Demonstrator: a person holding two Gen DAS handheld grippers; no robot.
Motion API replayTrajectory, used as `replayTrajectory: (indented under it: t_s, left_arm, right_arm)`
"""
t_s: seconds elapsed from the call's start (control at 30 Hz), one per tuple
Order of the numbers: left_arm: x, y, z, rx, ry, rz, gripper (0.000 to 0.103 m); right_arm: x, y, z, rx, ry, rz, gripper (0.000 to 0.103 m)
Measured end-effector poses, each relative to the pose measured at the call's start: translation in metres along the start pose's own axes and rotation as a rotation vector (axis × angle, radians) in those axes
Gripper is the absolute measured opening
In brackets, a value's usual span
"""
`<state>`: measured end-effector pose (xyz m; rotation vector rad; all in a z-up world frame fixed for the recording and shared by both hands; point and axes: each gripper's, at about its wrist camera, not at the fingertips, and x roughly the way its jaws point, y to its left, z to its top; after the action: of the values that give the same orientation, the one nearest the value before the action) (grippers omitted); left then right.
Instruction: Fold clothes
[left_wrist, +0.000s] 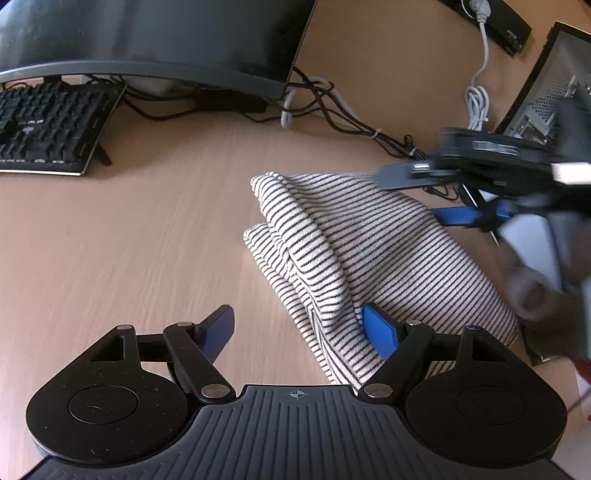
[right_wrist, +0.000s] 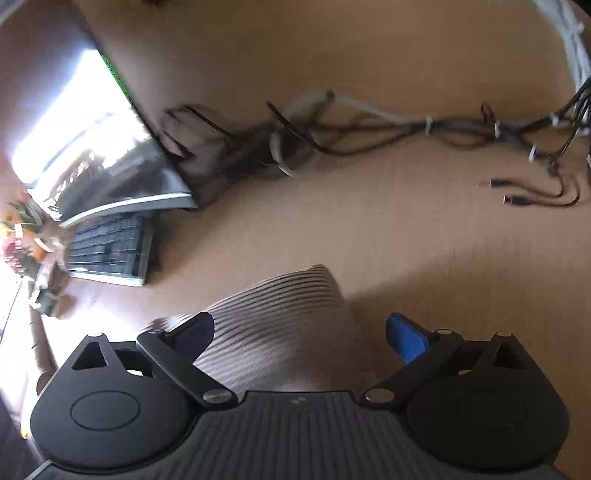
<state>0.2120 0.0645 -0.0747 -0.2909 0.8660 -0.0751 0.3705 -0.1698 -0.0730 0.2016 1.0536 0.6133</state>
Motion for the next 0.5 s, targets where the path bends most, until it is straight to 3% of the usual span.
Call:
replayTrajectory:
  t_s: [0.13, 0.23, 0.3, 0.37, 0.5]
  left_arm:
    - [0.000, 0.001, 0.001, 0.020, -0.003, 0.005, 0.083]
    - [0.000, 0.002, 0.000, 0.030, -0.002, 0.012, 0.085]
    - [0.000, 0.004, 0.000, 0.023, 0.000, 0.004, 0.085]
    - [0.001, 0.006, 0.001, 0.008, 0.003, -0.010, 0.086]
    - [0.002, 0.002, 0.001, 0.020, 0.002, -0.015, 0.086]
  right_arm:
    - [0.014, -0.003, 0.006, 0.118, 0.089, 0.108, 0.100]
    - [-0.011, 0.005, -0.001, 0.066, 0.008, 0.227, 0.100]
    - [-0.013, 0.001, -0.007, 0.045, 0.007, 0.197, 0.100]
    - [-0.006, -0.008, -0.014, 0.032, 0.024, 0.091, 0.099]
    - [-0.014, -0.017, -0.034, -0.010, -0.006, -0.027, 0.099]
